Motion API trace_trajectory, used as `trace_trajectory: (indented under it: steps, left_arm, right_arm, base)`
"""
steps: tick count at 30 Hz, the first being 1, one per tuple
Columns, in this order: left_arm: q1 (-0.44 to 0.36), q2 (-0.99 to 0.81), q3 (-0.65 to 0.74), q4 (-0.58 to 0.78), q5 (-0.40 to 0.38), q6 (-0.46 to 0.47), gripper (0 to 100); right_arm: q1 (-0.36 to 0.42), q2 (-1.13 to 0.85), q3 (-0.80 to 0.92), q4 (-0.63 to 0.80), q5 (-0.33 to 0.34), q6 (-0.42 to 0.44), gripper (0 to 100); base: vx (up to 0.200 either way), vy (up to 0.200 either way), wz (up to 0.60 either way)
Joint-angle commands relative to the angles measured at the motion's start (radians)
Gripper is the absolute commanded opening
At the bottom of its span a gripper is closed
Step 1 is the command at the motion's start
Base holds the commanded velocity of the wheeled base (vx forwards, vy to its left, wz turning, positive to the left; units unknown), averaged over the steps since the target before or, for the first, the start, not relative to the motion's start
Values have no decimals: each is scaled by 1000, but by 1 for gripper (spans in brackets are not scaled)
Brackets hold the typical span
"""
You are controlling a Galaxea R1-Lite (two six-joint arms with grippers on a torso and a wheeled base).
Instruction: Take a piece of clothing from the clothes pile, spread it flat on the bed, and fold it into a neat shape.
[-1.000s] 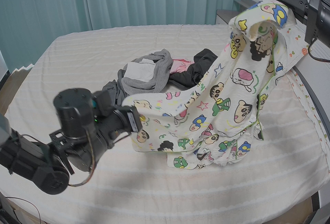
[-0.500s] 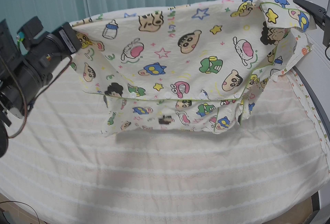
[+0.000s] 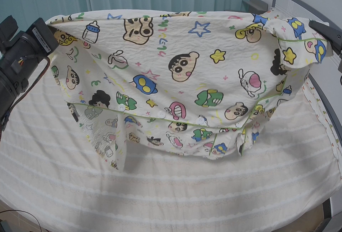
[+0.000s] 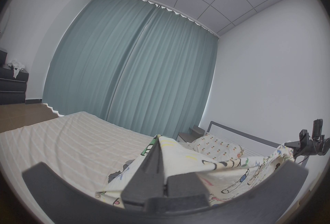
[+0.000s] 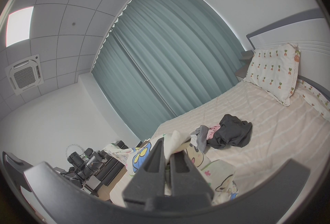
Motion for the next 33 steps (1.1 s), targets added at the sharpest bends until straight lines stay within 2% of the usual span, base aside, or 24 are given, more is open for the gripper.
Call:
trace_trajectory:
  steps: [1, 20, 26, 29, 32, 33]
  left_arm:
    - [-1, -23, 7, -1, 1, -1, 0]
    - [-1, -39, 47, -5, 2, -1, 0]
    - [1, -43, 44, -7, 2, -1, 0]
    - [8, -54, 30, -7, -4, 1, 0]
    - [10, -59, 18, -5, -4, 12, 0]
    - [12, -71, 4, -7, -4, 42, 0]
  right_arm:
    - [2, -17, 37, 0, 1, 0, 0]
    - [5, -36, 55, -1, 2, 3, 0]
    - [5, -48, 47, -3, 10, 1, 0]
    - [7, -73, 38, -23, 56, 6, 0]
    - [7, -82, 20, -24, 67, 4, 0]
    - [10, -94, -8, -21, 73, 6, 0]
  base:
    - [0, 0, 0]
    - [0, 0, 0]
    - [-200, 0, 0]
    - [-200, 0, 0]
    - [-200, 0, 0]
    - [0, 0, 0]
